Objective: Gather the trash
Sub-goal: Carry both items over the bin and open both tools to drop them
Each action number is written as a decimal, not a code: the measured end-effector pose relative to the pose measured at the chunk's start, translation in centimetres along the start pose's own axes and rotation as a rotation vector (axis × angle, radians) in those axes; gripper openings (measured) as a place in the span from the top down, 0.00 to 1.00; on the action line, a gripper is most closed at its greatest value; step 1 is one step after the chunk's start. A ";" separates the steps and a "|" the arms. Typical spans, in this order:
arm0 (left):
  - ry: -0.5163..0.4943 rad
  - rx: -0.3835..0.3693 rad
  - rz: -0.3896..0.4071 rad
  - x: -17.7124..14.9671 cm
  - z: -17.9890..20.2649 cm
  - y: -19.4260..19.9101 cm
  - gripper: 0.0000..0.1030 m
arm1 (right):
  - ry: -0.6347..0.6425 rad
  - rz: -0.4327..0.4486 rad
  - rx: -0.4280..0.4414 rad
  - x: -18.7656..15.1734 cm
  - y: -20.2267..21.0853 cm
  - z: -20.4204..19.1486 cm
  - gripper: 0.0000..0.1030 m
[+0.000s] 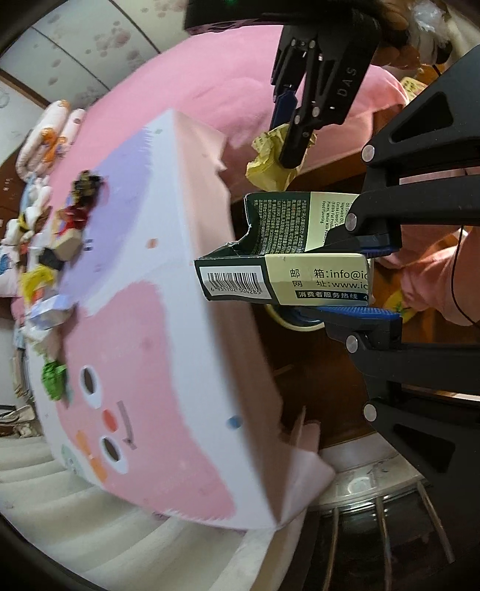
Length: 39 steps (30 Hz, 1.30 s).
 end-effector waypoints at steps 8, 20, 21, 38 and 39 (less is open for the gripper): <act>0.025 0.042 -0.105 -4.5 0.5 -8.8 0.80 | -0.065 -0.108 0.020 -3.1 -8.4 2.3 0.67; 0.016 0.127 -0.186 -5.9 -1.4 -26.2 0.80 | -0.132 -0.174 0.004 -5.0 -22.8 5.9 0.66; 0.011 0.130 -0.186 -5.8 -1.4 -27.1 0.80 | -0.134 -0.174 0.002 -5.1 -23.7 6.3 0.66; 0.035 0.194 -0.178 -4.6 -5.4 -34.6 0.28 | -0.157 -0.189 0.005 -4.3 -32.0 7.7 0.59; 0.039 0.198 -0.170 -4.8 -5.8 -34.2 0.26 | -0.158 -0.190 0.010 -4.2 -32.1 7.5 0.58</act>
Point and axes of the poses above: each gripper's, at about its wrist camera, not at the fingertips, and y roughly against the way its jaws point, z to its right, x to its top, the point moved 4 cm from there along -y, roughly the way its jaws point, and after that the axes turned 7 degrees about -x, right-handed, at the moved point
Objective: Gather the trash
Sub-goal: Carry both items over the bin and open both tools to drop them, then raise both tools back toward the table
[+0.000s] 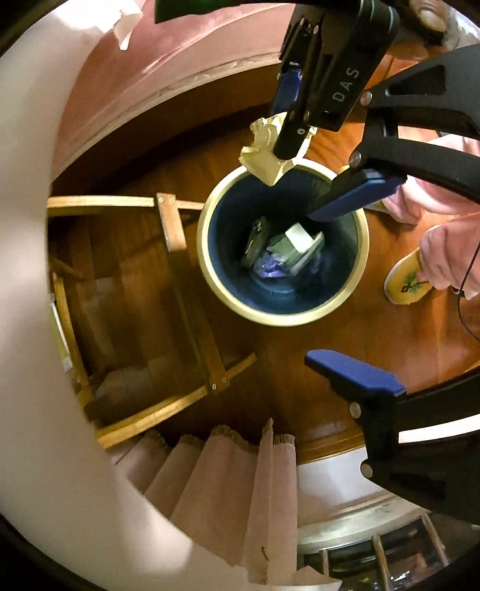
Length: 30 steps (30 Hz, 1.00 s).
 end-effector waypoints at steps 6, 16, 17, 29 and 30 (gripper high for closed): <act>0.049 0.023 0.045 -0.3 -2.2 2.5 0.20 | 0.005 0.018 0.019 0.2 0.9 -1.2 0.41; 0.092 0.016 0.104 -0.1 -3.0 9.7 0.19 | -0.016 0.074 0.030 0.7 6.7 -2.4 0.40; 0.091 0.013 0.111 0.0 -2.8 10.6 0.19 | -0.020 0.081 0.034 0.8 7.5 -2.4 0.40; 0.051 -0.085 0.237 2.9 -1.1 26.4 0.17 | -0.063 0.188 0.097 0.4 20.8 -3.4 0.40; 0.045 -0.090 0.244 3.1 -0.9 27.4 0.17 | -0.068 0.198 0.103 0.3 22.0 -3.5 0.40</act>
Point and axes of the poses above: each gripper's, at about its wrist camera, not at the fingertips, and y roughly against the way its jaws point, z to its right, x to its top, the point moved 4 cm from there along -y, roughly the way its jaws point, and after that the axes turned 7 degrees about -x, right-handed, at the moved point
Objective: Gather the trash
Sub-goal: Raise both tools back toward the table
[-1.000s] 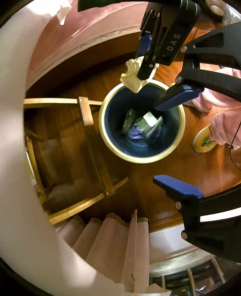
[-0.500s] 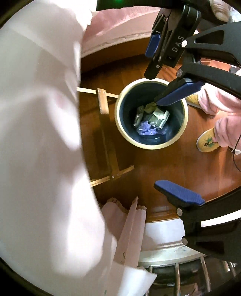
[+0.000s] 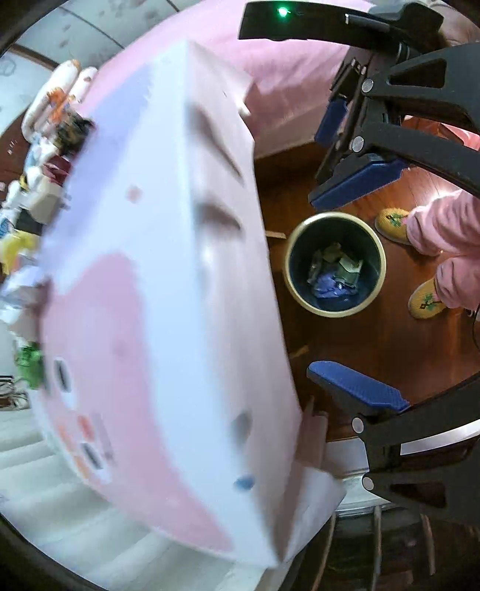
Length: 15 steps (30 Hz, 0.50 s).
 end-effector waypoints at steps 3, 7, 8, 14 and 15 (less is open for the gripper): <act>-0.021 -0.005 0.020 1.1 0.6 3.4 0.17 | -0.005 0.023 0.015 0.2 3.4 -0.7 0.40; -0.051 -0.008 0.050 2.4 1.1 7.8 0.17 | 0.002 0.060 0.022 0.4 7.8 -1.9 0.40; -0.057 -0.008 0.059 2.5 1.2 8.8 0.17 | 0.003 0.072 0.025 0.5 9.0 -2.1 0.39; -0.099 -0.010 0.118 4.5 1.6 13.9 0.17 | 0.016 0.136 0.016 1.0 14.0 -3.4 0.38; -0.096 -0.017 0.119 4.8 1.5 14.5 0.17 | 0.019 0.147 0.013 1.2 14.9 -3.6 0.38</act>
Point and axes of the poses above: each gripper's, at about its wrist camera, not at the fingertips, and y roughly against the way its jaws point, z to its right, x to its top, the point moved 4 cm from there along -y, roughly the way its jaws point, and after that the axes turned 7 degrees about -x, right-handed, at the moved point
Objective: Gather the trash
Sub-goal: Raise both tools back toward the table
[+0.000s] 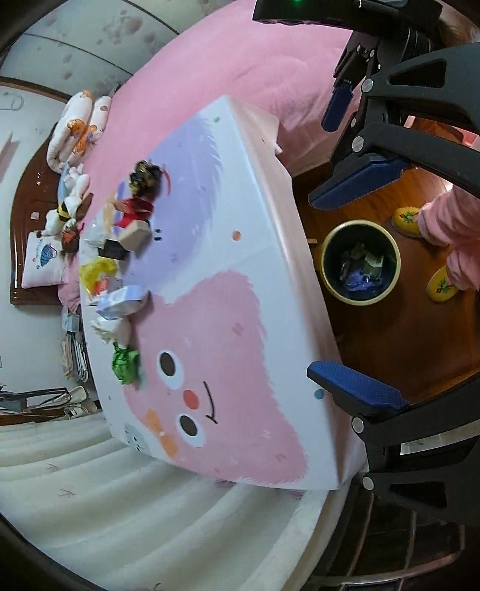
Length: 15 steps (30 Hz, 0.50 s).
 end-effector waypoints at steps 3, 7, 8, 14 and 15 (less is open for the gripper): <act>0.012 -0.021 0.011 0.9 -0.1 1.6 0.18 | 0.014 0.027 -0.008 1.0 2.1 -0.7 0.38; -0.031 -0.030 0.044 2.2 0.3 3.0 0.19 | 0.043 0.068 -0.034 2.4 3.9 -1.5 0.38; -0.046 -0.025 0.054 2.4 0.5 3.4 0.19 | 0.047 0.074 -0.038 2.7 4.1 -1.6 0.38; -0.126 -0.051 0.095 4.4 1.6 4.9 0.19 | 0.058 0.130 -0.069 5.5 5.9 -2.0 0.38; -0.133 -0.055 0.101 4.7 1.7 5.0 0.20 | 0.055 0.138 -0.076 6.1 6.2 -1.9 0.38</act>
Point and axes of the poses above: each gripper's, at about its wrist camera, not at the fingertips, and y roughly against the way its jaws point, z to its right, x to its top, the point moved 4 cm from there along -y, roughly the way its jaws point, and after that the axes turned 7 degrees about -x, right-handed, at the moved point
